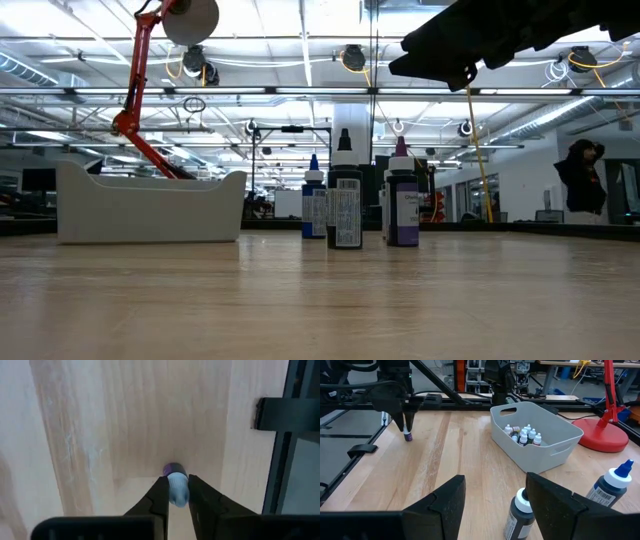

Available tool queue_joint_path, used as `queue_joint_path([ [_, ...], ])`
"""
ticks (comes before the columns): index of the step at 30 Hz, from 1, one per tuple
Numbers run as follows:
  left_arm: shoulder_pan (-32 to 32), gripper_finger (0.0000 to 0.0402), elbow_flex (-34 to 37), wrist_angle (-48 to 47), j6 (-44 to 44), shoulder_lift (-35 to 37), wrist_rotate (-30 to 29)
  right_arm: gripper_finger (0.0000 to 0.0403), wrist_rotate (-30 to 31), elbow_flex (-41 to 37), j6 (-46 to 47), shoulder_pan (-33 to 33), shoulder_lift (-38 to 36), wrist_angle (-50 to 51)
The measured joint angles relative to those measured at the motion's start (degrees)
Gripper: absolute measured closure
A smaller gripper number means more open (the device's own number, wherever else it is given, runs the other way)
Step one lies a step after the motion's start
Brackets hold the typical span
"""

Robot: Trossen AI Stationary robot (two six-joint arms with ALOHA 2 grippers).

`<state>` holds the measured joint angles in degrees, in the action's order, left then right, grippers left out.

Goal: Pick & Place food coloring
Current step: Put the small purple coloring bottle into the gray container

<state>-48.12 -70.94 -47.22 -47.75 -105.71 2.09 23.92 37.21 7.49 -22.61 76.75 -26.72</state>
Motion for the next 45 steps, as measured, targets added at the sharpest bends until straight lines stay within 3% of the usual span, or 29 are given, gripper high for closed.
queue_joint_path([
  [7,3.7,0.0351,-3.2,-6.4,7.7,1.5,-2.2,0.0206,0.0,0.0,0.0,0.0,0.0,0.0],
  [11,6.8,0.0351,-10.4,-21.1,13.4,3.3,-8.3,0.0206,0.0,0.0,0.0,0.0,0.0,0.0],
  [15,10.4,0.0351,-17.9,-37.6,16.9,6.0,-19.0,0.0206,0.0,0.0,0.5,0.0,0.0,0.0],
  [17,12.8,0.0351,-18.8,-40.5,18.3,8.8,-23.4,0.0206,-0.1,0.0,0.5,0.0,0.0,0.0],
  [20,17.9,0.0351,-17.3,-37.8,22.1,14.1,-25.4,0.0206,-0.1,0.0,0.4,0.0,0.0,0.0],
  [24,25.4,0.0351,-10.5,-33.8,27.4,20.9,-23.5,0.0206,-0.2,0.0,0.4,0.0,0.0,0.0],
  [30,38.3,0.0351,3.8,-18.3,38.0,29.7,-14.0,0.0206,-0.2,0.0,0.4,0.0,0.0,0.0],
  [39,51.6,0.0351,17.6,-14.9,40.6,31.2,-5.2,0.0206,-0.2,0.0,0.2,0.0,0.0,0.0],
  [45,55.1,0.0351,24.7,-6.4,42.8,31.2,0.3,0.0206,-0.2,0.0,0.2,0.0,0.0,0.0],
])
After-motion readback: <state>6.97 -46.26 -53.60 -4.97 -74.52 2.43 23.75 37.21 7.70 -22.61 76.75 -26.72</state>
